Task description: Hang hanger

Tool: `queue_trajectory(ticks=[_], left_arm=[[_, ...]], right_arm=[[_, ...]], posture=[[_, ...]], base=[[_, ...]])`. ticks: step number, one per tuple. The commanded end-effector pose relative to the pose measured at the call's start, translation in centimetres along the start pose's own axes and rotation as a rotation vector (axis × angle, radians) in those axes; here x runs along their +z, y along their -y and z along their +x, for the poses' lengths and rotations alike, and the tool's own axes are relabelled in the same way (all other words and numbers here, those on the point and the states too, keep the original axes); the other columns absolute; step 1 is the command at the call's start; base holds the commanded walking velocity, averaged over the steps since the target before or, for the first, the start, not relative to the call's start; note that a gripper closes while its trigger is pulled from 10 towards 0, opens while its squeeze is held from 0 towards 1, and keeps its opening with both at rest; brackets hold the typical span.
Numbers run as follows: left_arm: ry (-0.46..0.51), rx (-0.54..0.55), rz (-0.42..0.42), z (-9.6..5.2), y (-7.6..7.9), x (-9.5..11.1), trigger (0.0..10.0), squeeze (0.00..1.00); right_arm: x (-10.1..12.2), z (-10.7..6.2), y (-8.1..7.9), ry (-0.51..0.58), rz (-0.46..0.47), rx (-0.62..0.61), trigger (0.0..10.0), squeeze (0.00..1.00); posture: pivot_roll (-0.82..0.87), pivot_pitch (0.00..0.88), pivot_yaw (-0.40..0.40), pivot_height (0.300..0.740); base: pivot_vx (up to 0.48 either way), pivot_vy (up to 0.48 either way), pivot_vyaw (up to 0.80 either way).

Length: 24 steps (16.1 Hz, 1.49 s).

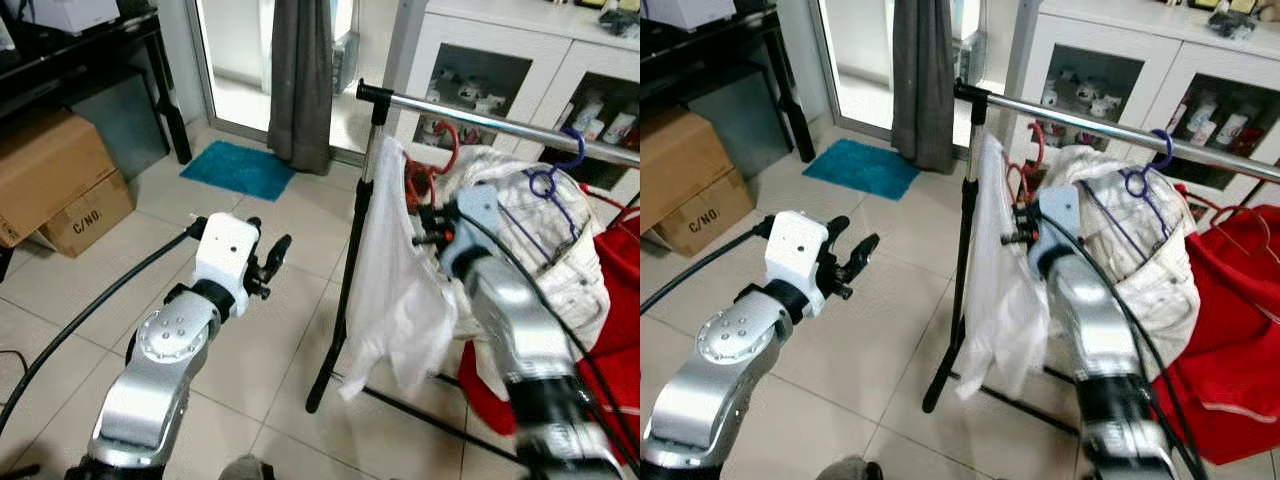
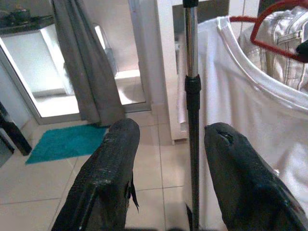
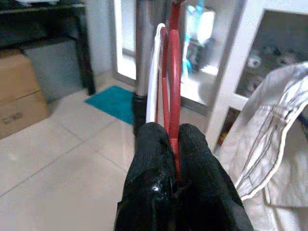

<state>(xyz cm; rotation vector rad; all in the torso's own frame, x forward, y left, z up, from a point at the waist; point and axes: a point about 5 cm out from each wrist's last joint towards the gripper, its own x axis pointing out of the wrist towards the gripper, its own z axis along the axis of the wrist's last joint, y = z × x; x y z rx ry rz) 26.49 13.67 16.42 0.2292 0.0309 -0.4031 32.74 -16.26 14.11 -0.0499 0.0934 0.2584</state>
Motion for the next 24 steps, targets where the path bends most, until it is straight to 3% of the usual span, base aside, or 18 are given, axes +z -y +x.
queue_trajectory(ticks=[1,3,4,5,8,11,12,13,14,15,20,24], left_arm=[[-0.004,-0.031,-0.004,-0.1,0.2,0.1,10.0,0.00],[0.027,-0.148,-0.050,-0.3,0.4,0.8,10.0,0.00],[0.059,-0.198,-0.050,-0.5,0.5,1.2,10.0,0.30],[0.049,-0.218,-0.046,-0.4,0.4,1.3,10.0,1.00],[0.069,-0.268,-0.104,0.3,0.7,2.1,10.0,1.00],[-0.017,-0.259,-0.177,1.6,1.1,1.3,10.0,1.00],[-0.064,-0.247,-0.137,2.1,1.1,0.7,10.0,0.82],[-0.099,-0.206,-0.109,2.5,0.8,0.4,10.0,0.25],[-0.126,-0.137,-0.104,2.7,0.3,0.1,10.0,0.18],[-0.123,-0.089,-0.112,2.8,0.0,0.2,10.0,0.00],[-0.068,-0.032,-0.104,3.5,-0.1,0.8,10.0,0.00],[0.026,-0.176,-0.091,3.1,1.6,2.2,10.0,0.00]], right_arm=[[1.3,-0.8,-0.1,0.044,-0.013,0.051,0.0,0.00],[0.9,-2.8,-0.4,0.009,-0.063,0.199,0.0,0.00],[0.9,-3.4,-0.6,-0.003,-0.084,0.258,0.0,0.00],[1.0,-3.9,-1.0,-0.006,-0.094,0.317,0.0,0.00],[1.8,-4.3,-2.4,0.007,-0.121,0.434,0.0,0.00],[2.7,-4.5,-4.6,0.044,-0.128,0.516,0.0,0.00],[3.2,-4.7,-5.4,0.062,-0.122,0.559,0.0,0.00],[3.6,-4.8,-6.1,0.077,-0.113,0.582,0.0,0.00],[3.8,-4.7,-6.3,0.092,-0.104,0.582,0.0,0.00],[4.0,-4.6,-6.4,0.104,-0.091,0.576,0.0,0.00],[4.4,-4.5,-6.7,0.126,-0.059,0.591,0.0,0.00],[4.4,-4.3,-6.6,0.120,-0.065,0.594,0.0,0.00]], posture=[[-0.05,0.000,-0.008,0.740],[-0.04,0.000,-0.016,0.740],[-0.04,0.000,-0.017,0.740],[-0.04,0.000,-0.020,0.740],[-0.04,0.000,-0.022,0.740],[-0.04,0.000,-0.024,0.740],[-0.04,0.000,-0.024,0.740],[-0.04,0.000,-0.023,0.740],[-0.05,0.000,-0.019,0.740],[-0.05,0.000,-0.019,0.740],[-0.05,0.000,-0.031,0.740],[-0.05,0.000,-0.036,0.740]], base=[[0.000,0.000,0.00],[0.000,0.000,0.00],[0.000,0.000,0.00],[0.000,0.000,0.00],[0.000,0.000,0.00],[0.000,0.000,0.00],[0.000,0.000,0.00],[0.000,0.000,0.00],[0.000,0.000,0.00],[0.000,0.000,0.00],[0.000,0.000,0.00],[0.000,0.000,0.00]])
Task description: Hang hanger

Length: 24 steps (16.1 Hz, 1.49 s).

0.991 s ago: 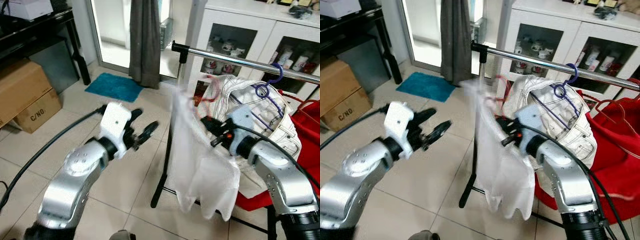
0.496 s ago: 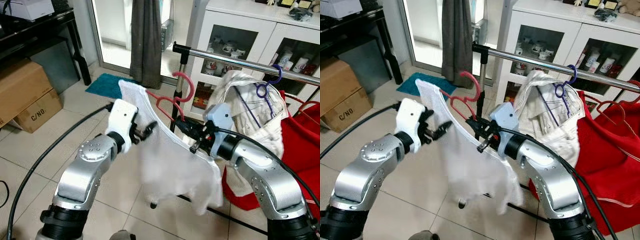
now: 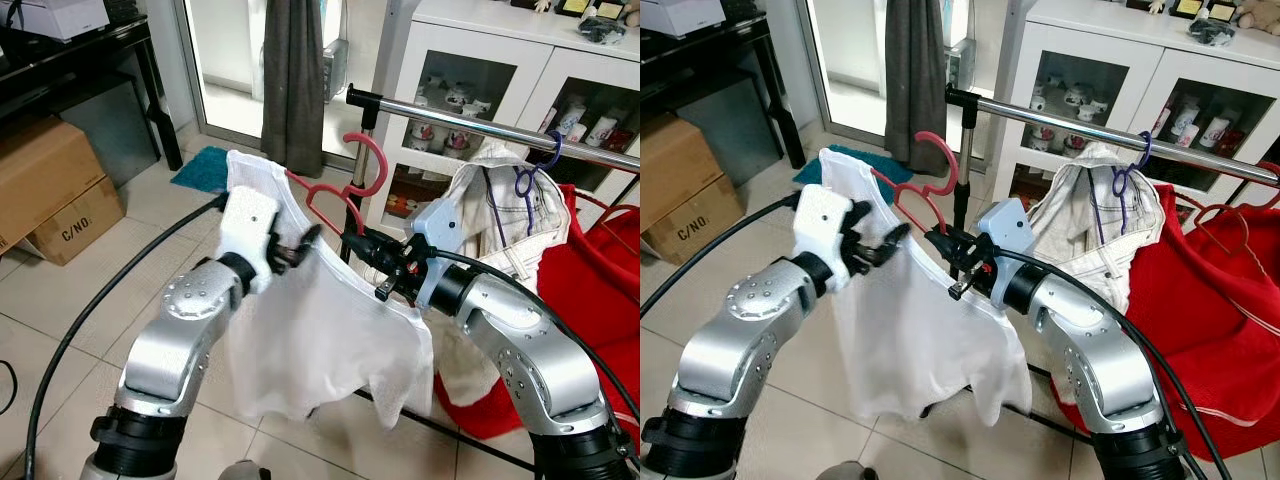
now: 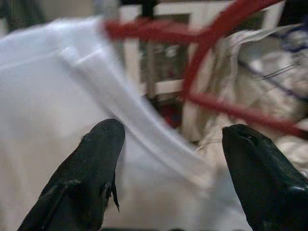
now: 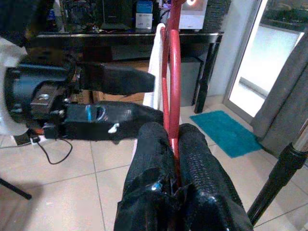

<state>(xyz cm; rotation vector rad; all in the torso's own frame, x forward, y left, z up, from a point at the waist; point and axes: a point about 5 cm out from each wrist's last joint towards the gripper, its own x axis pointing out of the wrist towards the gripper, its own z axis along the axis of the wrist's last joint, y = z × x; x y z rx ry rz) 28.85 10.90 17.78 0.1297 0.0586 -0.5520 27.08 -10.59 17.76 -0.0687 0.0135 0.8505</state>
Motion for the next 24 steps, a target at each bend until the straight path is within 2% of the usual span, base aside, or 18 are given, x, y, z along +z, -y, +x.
queue_trajectory(ticks=[1,2,6,8,9,10,11,12,14,15,17,24], left_arm=[[0.018,-0.031,0.013,0.0,0.5,0.3,10.0,0.00],[0.021,-0.033,0.015,0.0,0.5,0.3,10.0,0.00],[0.023,0.130,0.045,0.2,-1.5,0.2,10.0,0.00],[0.020,0.159,0.037,0.2,-2.0,0.1,10.0,0.00],[0.027,0.152,0.032,0.3,-1.9,0.1,9.5,0.00],[0.030,0.147,0.030,0.3,-1.8,0.1,8.0,0.00],[0.032,0.142,0.030,0.3,-1.8,0.1,7.1,0.00],[0.038,0.128,0.024,0.4,-1.6,0.0,4.4,0.00],[0.042,0.099,0.021,0.5,-1.3,0.0,4.0,0.00],[0.044,0.095,0.021,0.6,-1.2,0.0,3.3,0.00],[0.055,0.081,0.010,0.8,-1.2,0.1,0.0,0.00],[0.060,0.074,0.012,1.0,-1.1,0.0,0.0,0.00]], right_arm=[[0.8,0.0,0.3,0.029,-0.015,0.006,0.0,0.00],[0.8,0.0,0.3,0.028,-0.014,0.007,0.0,0.00],[0.9,0.1,0.2,0.049,-0.001,0.023,0.0,0.00],[1.0,0.0,0.1,0.062,0.009,0.036,0.0,0.00],[1.0,-0.1,0.1,0.062,0.010,0.037,0.0,0.00],[1.0,-0.2,0.1,0.062,0.010,0.038,0.0,0.00],[1.0,-0.2,0.1,0.063,0.011,0.039,0.0,0.00],[1.0,-0.2,0.1,0.065,0.013,0.045,0.0,0.00],[1.0,-0.2,0.0,0.070,0.016,0.054,0.0,0.00],[1.1,-0.2,0.0,0.071,0.016,0.056,0.0,0.00],[1.2,-0.2,-0.1,0.074,0.016,0.065,0.0,0.00],[1.3,-0.3,-0.1,0.075,0.014,0.068,0.0,0.00]], posture=[[-0.05,0.000,-0.036,0.740],[-0.05,0.000,-0.036,0.740],[-0.05,0.000,-0.036,0.740],[-0.05,0.000,-0.035,0.740],[-0.05,0.000,-0.036,0.740],[-0.05,0.000,-0.037,0.740],[-0.05,0.000,-0.037,0.740],[-0.05,0.000,-0.038,0.740],[-0.05,0.000,-0.040,0.740],[-0.05,0.000,-0.040,0.740],[-0.06,0.000,-0.040,0.740],[-0.06,0.000,-0.037,0.740]], base=[[0.000,0.000,0.00],[0.000,0.000,0.00],[0.000,0.000,0.00],[0.000,0.000,0.00],[0.000,0.000,0.00],[0.000,0.000,0.00],[0.000,0.000,0.00],[0.000,0.000,0.00],[0.000,0.000,0.00],[0.000,0.000,0.00],[0.000,0.000,0.00],[0.000,0.000,0.00]])
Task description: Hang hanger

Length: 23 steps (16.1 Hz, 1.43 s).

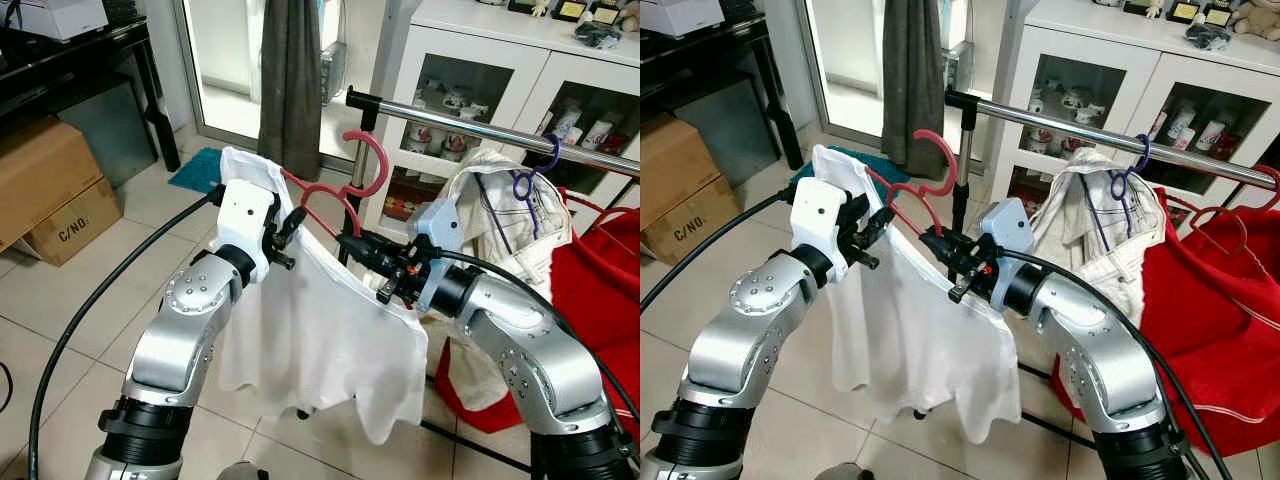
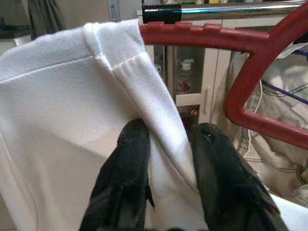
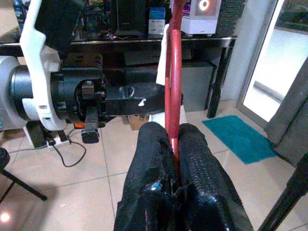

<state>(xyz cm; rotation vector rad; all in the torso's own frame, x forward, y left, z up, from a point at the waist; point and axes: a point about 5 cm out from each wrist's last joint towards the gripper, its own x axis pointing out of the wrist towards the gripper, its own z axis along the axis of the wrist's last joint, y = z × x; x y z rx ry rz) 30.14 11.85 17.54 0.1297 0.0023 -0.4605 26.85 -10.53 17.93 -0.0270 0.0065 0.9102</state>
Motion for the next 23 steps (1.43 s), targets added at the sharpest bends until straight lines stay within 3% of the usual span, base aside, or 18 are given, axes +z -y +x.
queue_trajectory(ticks=[1,7,12,15,18,19,23], left_arm=[[0.012,-0.020,-0.001,0.3,0.3,0.3,0.0,0.00],[0.017,-0.013,-0.001,0.1,0.2,0.3,0.0,0.00],[0.015,-0.018,0.012,-0.9,-0.2,0.6,0.0,0.00],[0.010,0.018,0.027,-1.2,-1.0,0.7,0.0,0.00],[0.052,0.133,0.048,-1.3,-3.1,1.6,0.0,0.00],[0.079,0.194,0.090,-1.4,-4.8,2.5,0.0,0.00],[0.078,0.301,0.219,-1.8,-8.7,4.0,0.0,0.00]], right_arm=[[1.1,-0.2,0.1,0.050,-0.020,0.010,0.0,0.00],[1.0,-0.1,0.3,0.034,-0.028,-0.003,0.0,0.00],[-0.3,-0.2,3.2,-0.070,-0.065,-0.232,0.0,0.00],[-0.9,-0.5,3.6,-0.113,-0.083,-0.244,0.0,0.00],[-1.4,-0.9,2.9,-0.160,-0.144,-0.151,0.0,0.00],[-1.8,-1.3,2.3,-0.182,-0.162,-0.080,0.0,0.00],[-2.0,-2.7,1.9,-0.204,-0.153,0.013,0.0,0.00]], posture=[[-0.06,0.000,-0.037,0.740],[-0.06,0.000,-0.041,0.740],[-0.05,0.000,-0.044,0.740],[-0.04,0.000,-0.041,0.740],[-0.05,0.000,-0.032,0.740],[-0.05,0.000,-0.027,0.740],[-0.05,0.000,-0.020,0.740]], base=[[0.000,0.000,0.00],[0.000,0.000,0.00],[0.000,0.000,0.00],[0.000,0.000,0.00],[0.000,0.000,0.00],[0.000,0.000,0.00],[0.000,0.000,0.00]])
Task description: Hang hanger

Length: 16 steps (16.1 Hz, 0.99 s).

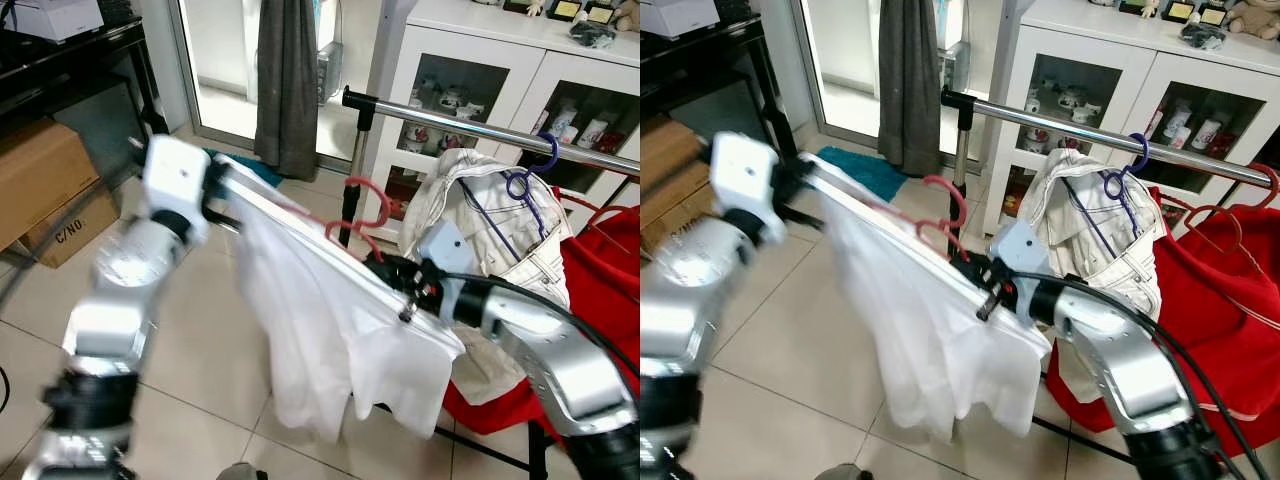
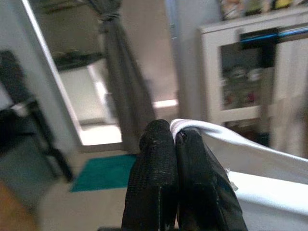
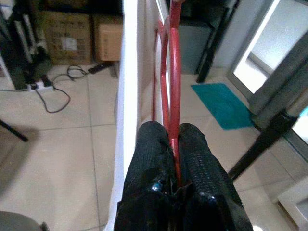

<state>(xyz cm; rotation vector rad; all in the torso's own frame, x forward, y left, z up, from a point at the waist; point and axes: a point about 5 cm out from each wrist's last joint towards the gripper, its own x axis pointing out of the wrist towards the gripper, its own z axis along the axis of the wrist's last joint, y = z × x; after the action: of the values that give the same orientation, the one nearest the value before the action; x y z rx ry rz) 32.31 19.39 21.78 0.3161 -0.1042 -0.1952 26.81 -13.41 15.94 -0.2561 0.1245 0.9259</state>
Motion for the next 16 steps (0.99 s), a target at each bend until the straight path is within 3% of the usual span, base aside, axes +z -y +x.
queue_trajectory(ticks=[1,6,7,10,11,12,15,16], left_arm=[[0.031,0.048,0.031,0.0,-1.3,0.8,0.0,0.00],[-0.056,0.219,0.136,0.4,-6.7,-0.5,0.0,0.00],[-0.068,0.240,0.124,0.4,-7.4,-0.9,0.0,0.00],[-0.081,0.242,0.090,0.4,-7.8,-1.8,0.0,0.00],[-0.083,0.218,0.060,0.4,-7.3,-2.1,0.0,0.00],[-0.070,0.144,0.020,0.6,-5.7,-2.4,0.0,0.00],[0.008,-0.256,-0.083,0.5,2.9,-1.6,0.0,0.00],[0.019,-0.312,-0.096,0.3,4.1,-1.4,0.0,0.00]], right_arm=[[-0.1,-0.6,0.1,-0.007,-0.003,0.004,0.0,0.00],[0.2,-1.9,0.1,0.074,0.083,0.060,0.0,0.00],[0.4,-2.1,0.0,0.092,0.103,0.069,0.0,0.00],[0.5,-2.4,0.7,0.141,0.162,0.021,0.0,0.00],[0.9,-2.4,0.8,0.187,0.203,0.007,0.0,0.00],[1.2,-2.2,1.0,0.227,0.244,-0.024,0.0,0.00],[1.2,0.0,1.8,0.280,0.360,-0.236,0.0,0.00],[1.1,0.3,2.0,0.284,0.379,-0.275,0.0,0.00]], posture=[[-0.05,0.000,-0.018,0.740],[-0.05,0.000,-0.009,0.740],[-0.05,0.000,-0.008,0.740],[-0.06,0.000,-0.003,0.740],[-0.06,0.000,-0.003,0.740],[-0.06,0.000,-0.003,0.740],[-0.05,0.000,-0.010,0.740],[-0.05,0.000,-0.010,0.740]], base=[[0.000,0.000,0.00],[0.000,0.000,0.00],[0.000,0.000,0.00],[0.000,0.000,0.00],[0.000,0.000,0.00],[0.000,0.000,0.00],[0.000,0.000,0.00],[0.000,0.000,0.00]])
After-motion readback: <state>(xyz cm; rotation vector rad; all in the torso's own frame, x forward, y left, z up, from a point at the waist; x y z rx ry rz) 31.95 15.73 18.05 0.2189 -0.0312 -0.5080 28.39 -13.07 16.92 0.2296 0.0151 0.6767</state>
